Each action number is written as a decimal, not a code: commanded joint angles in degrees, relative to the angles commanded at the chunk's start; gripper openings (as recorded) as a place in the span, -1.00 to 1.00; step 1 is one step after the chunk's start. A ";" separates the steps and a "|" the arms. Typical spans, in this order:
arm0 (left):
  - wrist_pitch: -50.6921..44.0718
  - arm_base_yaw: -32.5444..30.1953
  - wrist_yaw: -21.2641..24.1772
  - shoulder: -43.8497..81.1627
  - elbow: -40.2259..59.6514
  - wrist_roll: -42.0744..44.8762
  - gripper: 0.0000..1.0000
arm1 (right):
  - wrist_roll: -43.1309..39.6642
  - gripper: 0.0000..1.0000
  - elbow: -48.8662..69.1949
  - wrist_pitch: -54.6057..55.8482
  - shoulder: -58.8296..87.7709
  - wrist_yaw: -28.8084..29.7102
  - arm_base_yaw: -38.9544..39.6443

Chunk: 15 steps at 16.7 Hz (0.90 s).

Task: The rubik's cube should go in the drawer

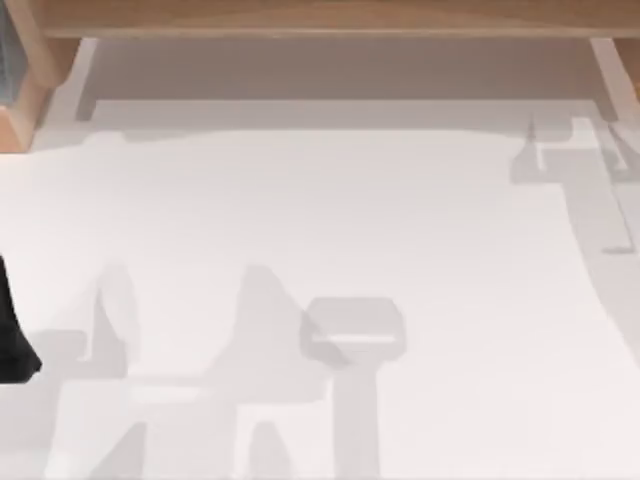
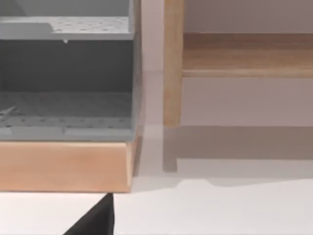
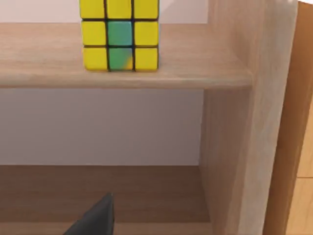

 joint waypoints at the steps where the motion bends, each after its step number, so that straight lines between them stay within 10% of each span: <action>1: 0.00 0.00 0.00 0.00 0.00 0.00 1.00 | 0.03 1.00 4.57 0.50 5.43 0.70 0.63; 15: 0.00 0.00 0.00 0.00 0.00 0.00 1.00 | 0.27 1.00 29.57 3.42 32.71 5.29 4.57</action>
